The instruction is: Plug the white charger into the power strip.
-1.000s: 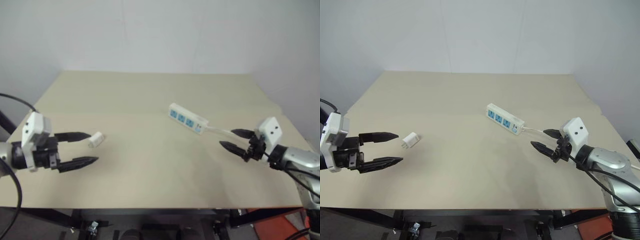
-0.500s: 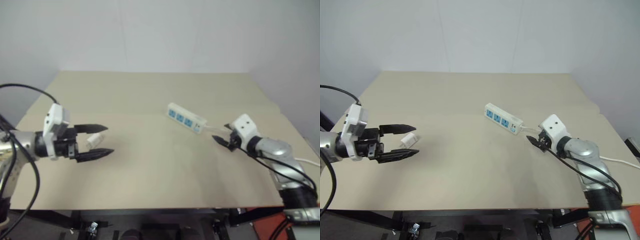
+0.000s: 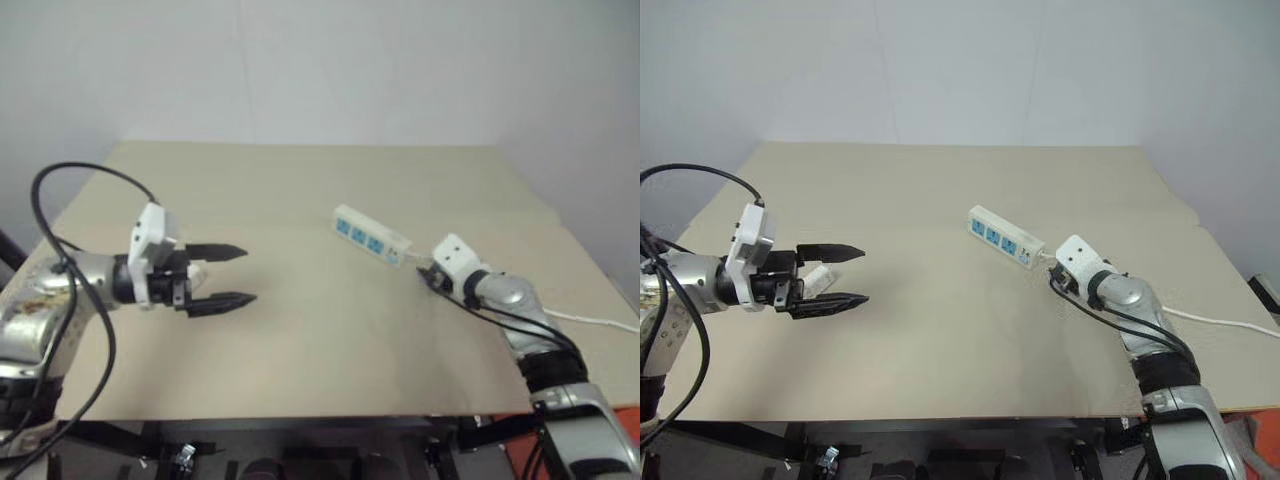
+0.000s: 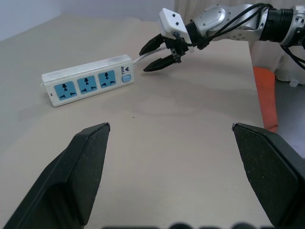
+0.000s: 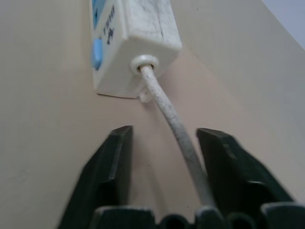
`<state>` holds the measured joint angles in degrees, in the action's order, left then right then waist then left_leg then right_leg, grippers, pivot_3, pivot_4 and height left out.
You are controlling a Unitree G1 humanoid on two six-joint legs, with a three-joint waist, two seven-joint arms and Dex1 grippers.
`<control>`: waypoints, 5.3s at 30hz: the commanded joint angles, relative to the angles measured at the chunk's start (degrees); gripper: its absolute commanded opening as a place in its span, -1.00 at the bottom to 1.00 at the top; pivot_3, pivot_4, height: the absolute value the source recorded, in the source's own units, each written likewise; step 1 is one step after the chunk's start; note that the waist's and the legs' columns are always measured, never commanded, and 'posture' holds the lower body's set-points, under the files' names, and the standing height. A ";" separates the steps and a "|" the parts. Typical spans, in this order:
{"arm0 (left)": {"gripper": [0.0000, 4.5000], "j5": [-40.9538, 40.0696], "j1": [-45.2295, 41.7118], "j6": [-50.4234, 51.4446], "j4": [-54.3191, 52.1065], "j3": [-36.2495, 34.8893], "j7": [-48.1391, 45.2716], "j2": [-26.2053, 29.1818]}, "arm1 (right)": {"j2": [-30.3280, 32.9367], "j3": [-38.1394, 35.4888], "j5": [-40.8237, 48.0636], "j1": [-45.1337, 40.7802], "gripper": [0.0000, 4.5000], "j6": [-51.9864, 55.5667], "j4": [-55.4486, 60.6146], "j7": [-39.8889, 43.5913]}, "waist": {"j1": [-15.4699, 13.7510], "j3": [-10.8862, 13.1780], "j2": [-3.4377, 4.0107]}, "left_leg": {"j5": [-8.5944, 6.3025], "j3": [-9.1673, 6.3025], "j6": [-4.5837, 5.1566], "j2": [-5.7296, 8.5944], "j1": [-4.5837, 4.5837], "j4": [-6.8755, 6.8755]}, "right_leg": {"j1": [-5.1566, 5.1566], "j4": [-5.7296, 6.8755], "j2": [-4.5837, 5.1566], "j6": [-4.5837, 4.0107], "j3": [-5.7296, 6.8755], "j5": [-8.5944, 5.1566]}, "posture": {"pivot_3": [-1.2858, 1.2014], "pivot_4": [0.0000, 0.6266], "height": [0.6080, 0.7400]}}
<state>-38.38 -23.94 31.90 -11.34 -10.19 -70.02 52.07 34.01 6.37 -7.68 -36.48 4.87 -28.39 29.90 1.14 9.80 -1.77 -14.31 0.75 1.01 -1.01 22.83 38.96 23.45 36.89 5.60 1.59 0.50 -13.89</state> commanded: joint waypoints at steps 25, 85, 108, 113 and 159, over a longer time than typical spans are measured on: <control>1.00 -0.26 1.74 -1.18 -1.01 -1.96 -0.66 0.85 | 0.85 -15.09 30.10 10.22 -0.99 14.08 28.69 19.11 | -0.06 0.01 0.01 | 0.00 -0.17 0.00 -0.07 0.12 -0.01 | 0.24 0.12 -0.06 0.00 -0.16 0.00 | 0.03 -0.52 1.00; 1.00 -1.28 -3.30 0.95 0.73 0.89 -4.43 -0.67 | -14.48 -9.94 26.22 17.35 0.98 6.19 21.99 10.98 | -0.26 -0.01 -0.01 | -0.01 0.16 0.02 -0.07 0.20 0.00 | 0.63 0.25 -0.17 0.02 -0.60 0.03 | 0.03 -0.52 1.00; 1.00 -0.42 -3.49 0.07 1.74 0.82 -5.20 -0.59 | -18.17 -6.42 22.74 19.74 0.98 2.27 20.26 8.91 | 0.17 -0.03 -0.03 | -0.01 0.38 0.02 -0.24 0.02 -0.01 | 0.62 0.30 -0.33 -0.03 -0.82 0.06 | 0.03 -0.52 1.00; 1.00 -0.34 -3.60 -0.05 1.83 0.78 -5.39 -0.38 | -16.95 -6.89 22.55 20.39 0.98 3.05 19.73 9.41 | 0.14 -0.09 -0.11 | -0.01 0.48 0.02 -0.28 -0.03 -0.01 | 0.60 0.30 -0.36 -0.04 -0.88 0.08 | 0.03 -0.52 1.00; 1.00 0.01 -4.11 -0.34 2.42 1.04 -4.99 -0.96 | -17.67 -6.47 21.18 21.41 0.98 -1.30 20.63 6.88 | -0.08 -0.10 -0.11 | -0.02 0.63 0.02 -0.30 0.02 -0.01 | 0.69 0.27 -0.36 -0.01 -0.96 0.10 | 0.03 -0.52 1.00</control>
<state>-38.30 -27.01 32.60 -8.13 -8.41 -74.90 50.50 16.75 -0.28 13.65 -14.29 5.45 -7.40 36.96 1.06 9.70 -1.89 -14.32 1.39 1.04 -1.31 22.84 38.96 24.14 37.16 5.24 1.57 -0.46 -13.78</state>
